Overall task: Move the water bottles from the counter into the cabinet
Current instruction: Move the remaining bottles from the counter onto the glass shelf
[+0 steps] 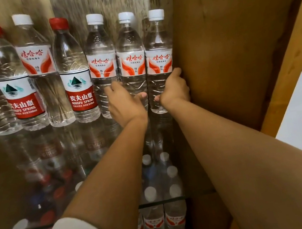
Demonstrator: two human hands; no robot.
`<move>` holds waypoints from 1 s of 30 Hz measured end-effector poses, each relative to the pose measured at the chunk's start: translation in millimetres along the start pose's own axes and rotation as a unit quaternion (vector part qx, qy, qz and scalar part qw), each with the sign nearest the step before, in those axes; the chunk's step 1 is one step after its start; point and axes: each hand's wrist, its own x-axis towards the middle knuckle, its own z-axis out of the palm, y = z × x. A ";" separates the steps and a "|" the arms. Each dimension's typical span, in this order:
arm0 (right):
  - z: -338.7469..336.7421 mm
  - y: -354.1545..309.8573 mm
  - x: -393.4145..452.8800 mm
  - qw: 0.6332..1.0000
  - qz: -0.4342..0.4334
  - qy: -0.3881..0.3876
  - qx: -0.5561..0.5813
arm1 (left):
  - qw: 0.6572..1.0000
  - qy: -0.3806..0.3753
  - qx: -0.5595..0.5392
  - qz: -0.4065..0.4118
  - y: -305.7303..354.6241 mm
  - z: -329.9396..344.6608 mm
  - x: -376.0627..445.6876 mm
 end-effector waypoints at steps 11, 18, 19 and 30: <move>14.7 7.8 4.9 0.999 -0.015 0.031 -0.002 | 0.997 0.022 0.078 0.022 0.4 -3.9 4.4; 12.2 9.6 -1.2 0.999 -0.028 0.018 -0.016 | 0.985 -0.014 0.145 0.091 -3.1 -13.0 10.0; 11.3 9.0 -2.8 0.999 -0.024 0.012 -0.018 | 0.985 -0.021 0.143 0.092 -2.6 -15.0 10.8; -12.4 -8.3 -42.3 0.999 0.001 -0.040 -0.001 | 0.959 -0.279 0.002 0.053 -0.7 -55.3 -0.1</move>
